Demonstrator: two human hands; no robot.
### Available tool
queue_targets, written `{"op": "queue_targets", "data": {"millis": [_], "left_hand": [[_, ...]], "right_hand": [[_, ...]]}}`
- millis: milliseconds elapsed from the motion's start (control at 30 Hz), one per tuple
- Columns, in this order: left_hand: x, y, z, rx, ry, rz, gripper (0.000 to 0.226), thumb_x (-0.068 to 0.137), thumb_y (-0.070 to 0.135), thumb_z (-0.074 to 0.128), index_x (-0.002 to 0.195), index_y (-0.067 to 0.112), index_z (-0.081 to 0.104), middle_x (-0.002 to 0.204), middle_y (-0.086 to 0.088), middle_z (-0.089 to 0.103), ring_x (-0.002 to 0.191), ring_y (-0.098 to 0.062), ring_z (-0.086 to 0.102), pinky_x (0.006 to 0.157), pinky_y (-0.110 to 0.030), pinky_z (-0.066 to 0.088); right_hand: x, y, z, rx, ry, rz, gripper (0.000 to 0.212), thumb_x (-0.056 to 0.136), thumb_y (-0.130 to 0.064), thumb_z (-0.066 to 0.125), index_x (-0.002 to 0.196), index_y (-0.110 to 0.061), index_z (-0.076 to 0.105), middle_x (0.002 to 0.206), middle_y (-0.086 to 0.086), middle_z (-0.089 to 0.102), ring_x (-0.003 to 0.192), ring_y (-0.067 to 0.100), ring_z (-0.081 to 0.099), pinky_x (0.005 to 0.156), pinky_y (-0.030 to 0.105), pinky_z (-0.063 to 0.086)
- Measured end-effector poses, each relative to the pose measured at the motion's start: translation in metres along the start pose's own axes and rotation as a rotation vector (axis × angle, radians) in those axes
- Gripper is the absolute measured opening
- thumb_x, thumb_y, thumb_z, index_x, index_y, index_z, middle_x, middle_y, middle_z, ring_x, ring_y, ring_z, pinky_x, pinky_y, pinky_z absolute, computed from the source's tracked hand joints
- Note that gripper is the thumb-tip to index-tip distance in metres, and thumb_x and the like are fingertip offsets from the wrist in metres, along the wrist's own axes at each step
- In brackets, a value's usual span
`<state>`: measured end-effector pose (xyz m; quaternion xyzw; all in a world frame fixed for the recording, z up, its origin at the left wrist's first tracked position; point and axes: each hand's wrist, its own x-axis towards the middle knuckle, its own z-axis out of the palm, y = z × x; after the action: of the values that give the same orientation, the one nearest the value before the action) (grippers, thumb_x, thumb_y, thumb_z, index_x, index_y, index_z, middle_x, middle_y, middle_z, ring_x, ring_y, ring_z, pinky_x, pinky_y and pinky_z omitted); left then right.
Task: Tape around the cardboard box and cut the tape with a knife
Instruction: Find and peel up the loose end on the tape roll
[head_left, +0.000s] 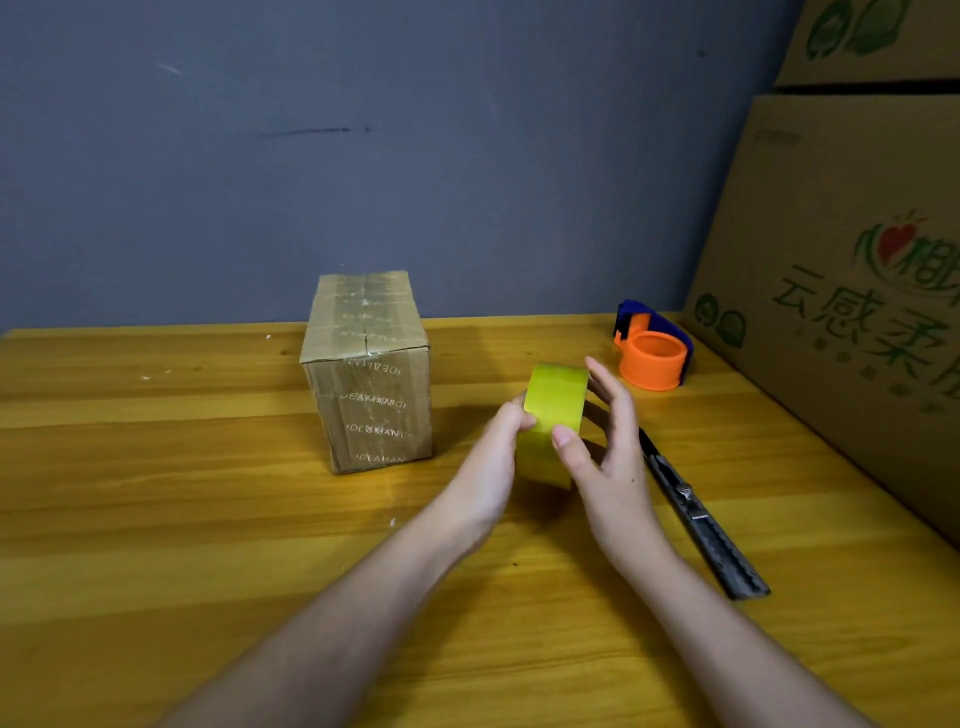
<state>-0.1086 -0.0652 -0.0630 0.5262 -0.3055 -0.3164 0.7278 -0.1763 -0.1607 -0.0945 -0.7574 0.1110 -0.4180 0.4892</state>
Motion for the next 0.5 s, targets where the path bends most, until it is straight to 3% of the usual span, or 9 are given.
{"op": "queue_targets", "data": {"millis": [67, 133, 200, 267, 333, 433, 500], "left_hand": [[0.004, 0.005, 0.003, 0.054, -0.006, -0.018, 0.033, 0.075, 0.022, 0.039, 0.101, 0.017, 0.059, 0.095, -0.012, 0.061, 0.092, -0.022, 0.053, 0.078, -0.029, 0.041], [0.008, 0.011, 0.003, 0.138, -0.022, -0.039, 0.054, 0.057, 0.017, 0.044, 0.109, 0.009, 0.056, 0.104, -0.018, 0.062, 0.1, -0.026, 0.054, 0.079, -0.03, 0.038], [0.01, 0.006, -0.001, 0.225, -0.072, 0.06, 0.047, 0.052, 0.018, 0.052, 0.099, 0.017, 0.054, 0.089, -0.001, 0.064, 0.086, -0.013, 0.055, 0.073, -0.026, 0.04], [0.005, -0.007, -0.006, 0.44, -0.091, 0.176, 0.041, 0.063, 0.024, 0.061, 0.102, 0.023, 0.048, 0.089, 0.01, 0.059, 0.082, -0.004, 0.054, 0.075, -0.023, 0.045], [0.002, -0.023, -0.007, 0.692, 0.022, 0.28, 0.051, 0.065, 0.039, 0.064, 0.11, 0.03, 0.041, 0.098, 0.007, 0.061, 0.092, -0.015, 0.059, 0.084, -0.032, 0.049], [-0.002, -0.03, -0.008, 0.842, 0.212, 0.342, 0.051, 0.069, 0.039, 0.066, 0.111, 0.031, 0.039, 0.095, 0.003, 0.064, 0.085, -0.03, 0.059, 0.07, -0.034, 0.046], [-0.001, -0.031, -0.015, 0.916, 0.254, 0.351, 0.052, 0.07, 0.035, 0.067, 0.116, 0.028, 0.042, 0.098, 0.002, 0.066, 0.083, -0.032, 0.059, 0.066, -0.032, 0.043]], "right_hand": [[0.001, 0.001, -0.001, -0.004, -0.002, -0.006, 0.07, 0.076, -0.051, 0.056, 0.139, -0.029, 0.037, 0.14, -0.002, 0.044, 0.132, 0.009, 0.039, 0.108, 0.035, 0.037], [0.002, 0.001, -0.001, 0.032, 0.003, 0.006, 0.071, 0.075, -0.051, 0.056, 0.139, -0.025, 0.037, 0.139, -0.002, 0.045, 0.128, 0.002, 0.042, 0.104, 0.025, 0.04], [0.004, -0.002, 0.0, 0.147, 0.037, 0.055, 0.075, 0.071, -0.051, 0.055, 0.137, -0.02, 0.039, 0.13, -0.004, 0.05, 0.112, -0.013, 0.049, 0.09, 0.009, 0.042], [0.006, -0.001, -0.001, 0.225, 0.075, 0.119, 0.077, 0.068, -0.054, 0.053, 0.135, -0.021, 0.038, 0.123, -0.008, 0.051, 0.1, -0.02, 0.051, 0.081, 0.004, 0.043], [0.007, 0.0, -0.003, 0.168, 0.043, 0.144, 0.077, 0.069, -0.056, 0.052, 0.137, -0.024, 0.036, 0.128, -0.005, 0.05, 0.104, -0.018, 0.05, 0.086, 0.005, 0.042], [0.004, 0.001, -0.007, -0.156, -0.024, 0.013, 0.068, 0.079, -0.053, 0.051, 0.14, -0.027, 0.035, 0.14, -0.004, 0.039, 0.125, -0.006, 0.038, 0.106, 0.016, 0.033], [0.006, -0.001, -0.01, -0.285, -0.034, -0.133, 0.054, 0.085, -0.042, 0.056, 0.136, -0.031, 0.041, 0.14, -0.008, 0.039, 0.13, -0.002, 0.036, 0.108, 0.014, 0.03]]}}
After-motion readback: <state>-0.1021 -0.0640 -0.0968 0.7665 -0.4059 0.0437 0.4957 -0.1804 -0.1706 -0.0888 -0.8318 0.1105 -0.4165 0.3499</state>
